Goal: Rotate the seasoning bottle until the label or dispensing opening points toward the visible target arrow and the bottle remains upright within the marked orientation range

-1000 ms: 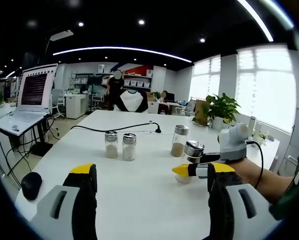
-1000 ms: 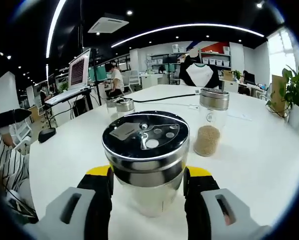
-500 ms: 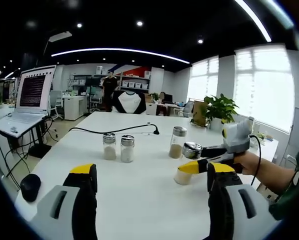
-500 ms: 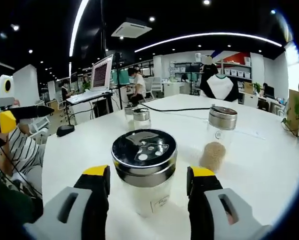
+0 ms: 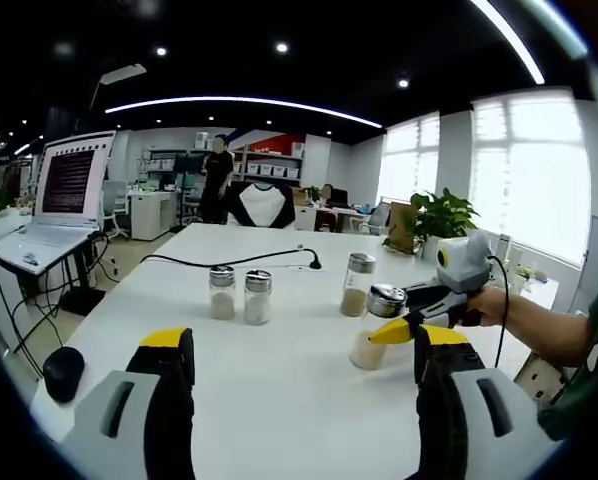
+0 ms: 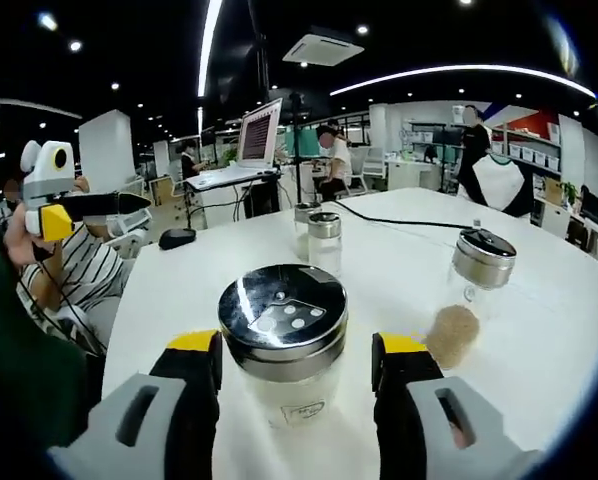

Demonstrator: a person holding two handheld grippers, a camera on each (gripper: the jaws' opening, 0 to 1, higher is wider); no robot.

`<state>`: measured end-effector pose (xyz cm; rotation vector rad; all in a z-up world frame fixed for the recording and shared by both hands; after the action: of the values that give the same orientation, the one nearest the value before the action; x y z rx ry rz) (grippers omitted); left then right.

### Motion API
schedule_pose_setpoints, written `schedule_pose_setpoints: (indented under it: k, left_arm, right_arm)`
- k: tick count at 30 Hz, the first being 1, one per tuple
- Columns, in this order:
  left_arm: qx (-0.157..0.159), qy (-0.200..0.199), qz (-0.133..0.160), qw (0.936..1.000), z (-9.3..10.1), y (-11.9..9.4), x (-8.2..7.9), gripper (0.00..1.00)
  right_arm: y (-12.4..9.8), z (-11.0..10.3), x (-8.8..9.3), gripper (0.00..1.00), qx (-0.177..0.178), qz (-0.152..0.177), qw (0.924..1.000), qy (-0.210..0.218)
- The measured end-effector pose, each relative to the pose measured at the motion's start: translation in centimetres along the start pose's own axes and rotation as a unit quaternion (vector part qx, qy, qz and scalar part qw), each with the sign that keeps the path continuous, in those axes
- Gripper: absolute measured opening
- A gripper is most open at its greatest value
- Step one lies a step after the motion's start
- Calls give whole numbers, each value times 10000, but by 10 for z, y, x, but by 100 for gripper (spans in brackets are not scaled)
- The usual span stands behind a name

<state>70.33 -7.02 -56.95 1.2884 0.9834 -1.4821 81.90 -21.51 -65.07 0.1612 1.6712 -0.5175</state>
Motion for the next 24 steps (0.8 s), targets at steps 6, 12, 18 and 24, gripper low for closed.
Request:
schedule_pose_setpoints:
  k: [6,12,18,24]
  left_arm:
    - [-10,-8,-9,10000,-1,0,0,96]
    - [-24,-3,-43,10000,-1,-1,2,96]
    - [-11,-10,-33,10000,-1,0,2,96]
    - [-13,-2,-45,10000,-1,0,2,96]
  right_arm:
    - [6,-7,1,45,-339,29,9993,-141]
    - [6,-5,2,44,-419,32,9989,-185]
    - [6,-5,2,44,-423,21,9989,-213]
    - [6,-5,1,44,-415,40,9989,-216]
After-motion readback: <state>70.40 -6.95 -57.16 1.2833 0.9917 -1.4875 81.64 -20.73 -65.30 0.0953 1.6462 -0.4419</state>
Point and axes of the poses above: the point that each gripper's makers call its tool centre point, and the gripper's own axes: y roughly forward along the fingers, z roughly to its right, x roughly out of its underside, the point moved 2 cm from there along -y, roughly backward along the fingers, and after that the axes turned 11 degrees about z, right-handed, at the moved point
